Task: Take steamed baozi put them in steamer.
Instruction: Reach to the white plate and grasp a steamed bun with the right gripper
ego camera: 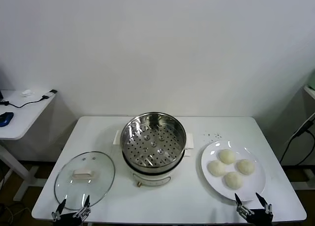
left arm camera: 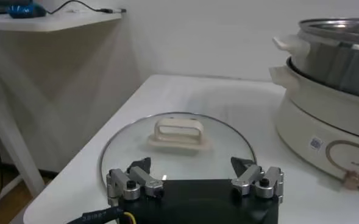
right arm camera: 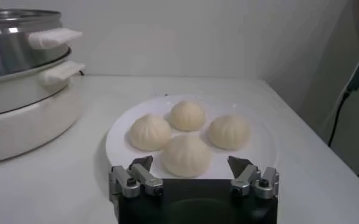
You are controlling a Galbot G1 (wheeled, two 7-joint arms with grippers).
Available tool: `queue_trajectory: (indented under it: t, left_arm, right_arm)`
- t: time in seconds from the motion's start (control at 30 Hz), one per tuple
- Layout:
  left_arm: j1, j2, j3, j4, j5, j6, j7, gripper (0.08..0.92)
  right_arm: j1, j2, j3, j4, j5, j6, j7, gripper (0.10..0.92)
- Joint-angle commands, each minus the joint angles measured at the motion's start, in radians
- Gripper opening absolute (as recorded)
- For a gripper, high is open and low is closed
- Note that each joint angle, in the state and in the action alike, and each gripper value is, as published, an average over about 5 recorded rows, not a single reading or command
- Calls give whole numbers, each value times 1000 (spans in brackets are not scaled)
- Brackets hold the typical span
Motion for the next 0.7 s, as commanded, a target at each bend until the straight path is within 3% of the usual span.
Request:
queue_trajectory:
  t: [0.03,0.2,0.33,0.57,0.7]
  left_arm:
    - [1,3,1,0,4,-3,-1,823]
    - [-8,8,6,-3,2,-7,0,823]
    - [-17,11,8,-2,1,-13,-1,823]
    - [-26,11,16,-3,0,-12,1,823]
    - [-33,10,9,-1,-1,-9,1,823]
  right_arm:
    - [260,-83,11,-35,-19,-146,-9,823]
    - [552,-238,-59,-142,137,-332,-9,823]
    - [760,-407,-174,-250,177,-463,-193,823]
    - [1058,-725,-566,-458,-25,-119,-792,823]
    - [1322,-844,-880,-530,-92,-4,-1009,823]
